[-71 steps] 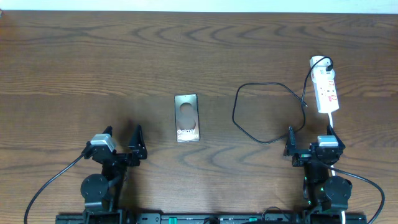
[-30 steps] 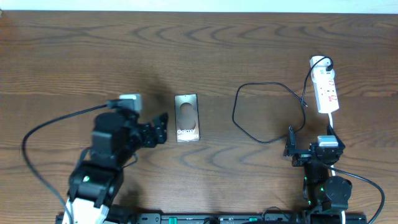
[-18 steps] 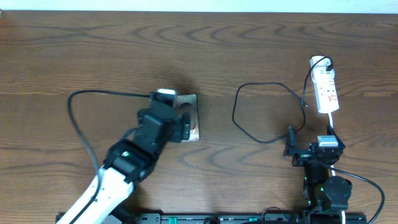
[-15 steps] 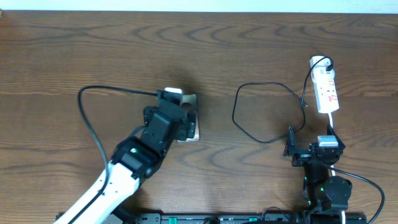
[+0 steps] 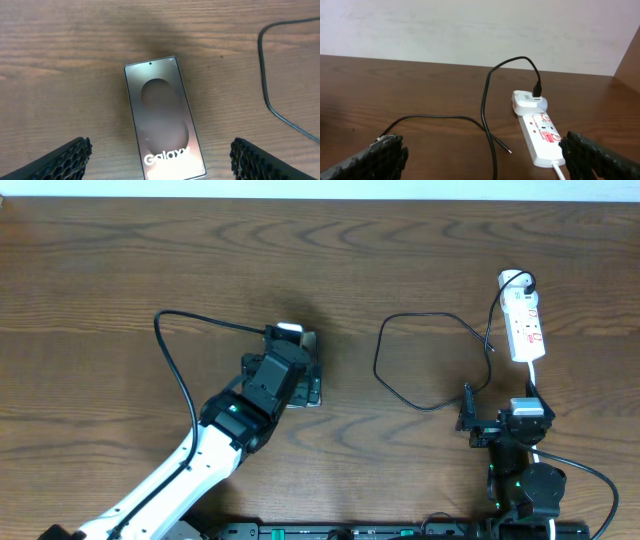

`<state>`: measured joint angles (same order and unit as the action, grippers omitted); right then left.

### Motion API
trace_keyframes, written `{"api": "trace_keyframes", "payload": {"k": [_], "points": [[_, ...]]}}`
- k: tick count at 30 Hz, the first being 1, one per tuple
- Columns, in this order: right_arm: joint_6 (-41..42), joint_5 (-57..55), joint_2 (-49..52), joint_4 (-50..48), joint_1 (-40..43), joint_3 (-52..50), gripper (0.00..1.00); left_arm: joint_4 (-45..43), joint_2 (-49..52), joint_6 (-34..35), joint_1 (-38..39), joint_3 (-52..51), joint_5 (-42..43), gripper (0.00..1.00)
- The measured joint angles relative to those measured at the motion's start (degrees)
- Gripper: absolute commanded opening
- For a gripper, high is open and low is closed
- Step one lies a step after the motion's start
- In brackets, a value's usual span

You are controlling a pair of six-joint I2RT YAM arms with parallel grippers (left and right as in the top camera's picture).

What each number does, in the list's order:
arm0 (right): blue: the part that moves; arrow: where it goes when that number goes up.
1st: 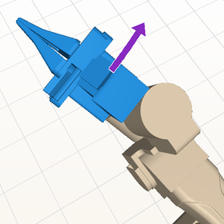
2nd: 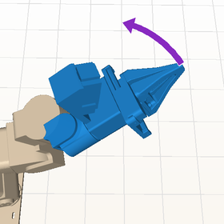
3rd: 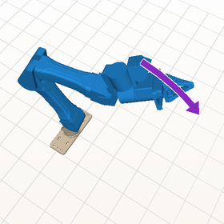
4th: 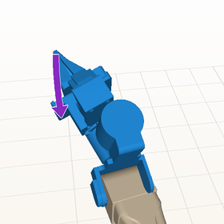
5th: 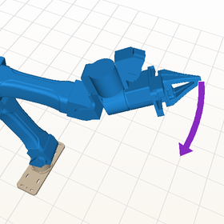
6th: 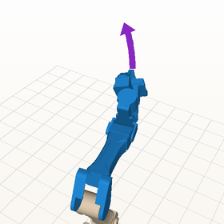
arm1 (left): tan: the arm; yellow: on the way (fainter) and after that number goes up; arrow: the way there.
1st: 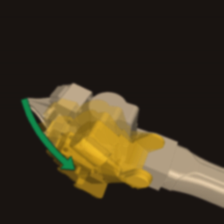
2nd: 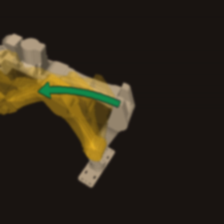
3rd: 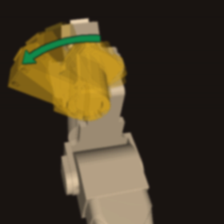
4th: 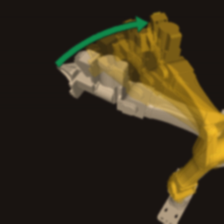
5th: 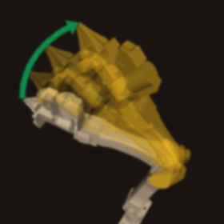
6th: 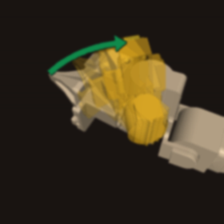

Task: Plug charger to phone and switch on socket
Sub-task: 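Move the left gripper forward over the silver phone and lower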

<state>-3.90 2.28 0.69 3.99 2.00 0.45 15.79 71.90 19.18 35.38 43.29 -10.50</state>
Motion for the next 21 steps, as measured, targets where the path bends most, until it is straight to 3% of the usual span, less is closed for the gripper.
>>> {"api": "trace_keyframes", "payload": {"k": [6,10,21], "points": [[0.00,0.00,0.00,0.00,0.00,0.00,0.99,-2.51,6.38,3.19,-1.40,0.00,0.37,0.92],[0.00,0.00,0.00,0.00,0.00,0.00,0.99,-4.59,11.45,3.89,-1.49,0.00,1.18,1.00],[0.00,0.00,0.00,0.00,0.00,0.00,0.99,-8.74,14.14,4.61,-1.53,0.02,6.14,0.98]]}}
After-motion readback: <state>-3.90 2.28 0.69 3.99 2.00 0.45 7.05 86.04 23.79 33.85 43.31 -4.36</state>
